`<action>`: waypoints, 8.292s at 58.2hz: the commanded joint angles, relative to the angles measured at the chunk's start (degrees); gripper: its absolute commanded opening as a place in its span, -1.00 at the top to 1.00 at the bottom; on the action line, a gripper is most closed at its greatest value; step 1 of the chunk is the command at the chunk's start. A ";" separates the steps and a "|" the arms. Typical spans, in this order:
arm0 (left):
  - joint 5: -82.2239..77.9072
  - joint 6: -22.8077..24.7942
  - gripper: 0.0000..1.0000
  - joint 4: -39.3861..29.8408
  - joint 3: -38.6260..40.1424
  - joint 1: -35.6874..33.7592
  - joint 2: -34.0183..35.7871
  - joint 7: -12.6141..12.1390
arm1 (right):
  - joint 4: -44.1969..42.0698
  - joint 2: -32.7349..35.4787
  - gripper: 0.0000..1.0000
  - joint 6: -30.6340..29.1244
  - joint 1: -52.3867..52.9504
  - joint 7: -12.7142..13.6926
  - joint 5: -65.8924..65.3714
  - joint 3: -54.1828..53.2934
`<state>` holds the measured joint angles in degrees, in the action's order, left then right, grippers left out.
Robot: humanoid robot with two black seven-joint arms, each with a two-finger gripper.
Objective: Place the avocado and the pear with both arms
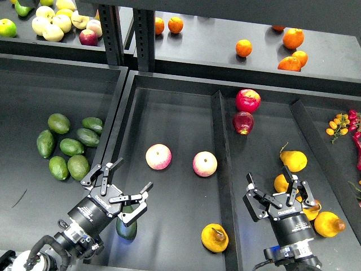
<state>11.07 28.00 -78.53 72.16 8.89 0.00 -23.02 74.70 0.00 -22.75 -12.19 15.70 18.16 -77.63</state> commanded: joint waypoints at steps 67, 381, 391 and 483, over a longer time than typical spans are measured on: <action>6.42 0.00 -0.99 1.10 -1.41 -0.81 0.00 -0.97 | 0.18 0.00 -0.99 -0.81 -1.52 0.03 -0.23 -0.15; -30.15 0.00 -0.98 37.57 -110.75 -75.43 0.00 -4.98 | -2.55 0.00 -0.99 11.23 16.33 0.03 -0.32 -5.95; -30.23 0.00 -0.88 37.57 -110.13 -75.43 0.00 -4.98 | -2.63 0.00 -0.99 11.14 16.24 0.03 -0.32 -5.95; -27.33 0.00 0.83 42.14 -86.23 -81.67 20.03 -4.98 | -2.37 0.00 -0.99 10.88 15.01 0.03 -0.23 -5.78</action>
<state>-16.26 27.99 -37.09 -15.23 -72.04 13.43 -27.99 72.35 0.00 -11.87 3.09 15.73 17.93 -83.41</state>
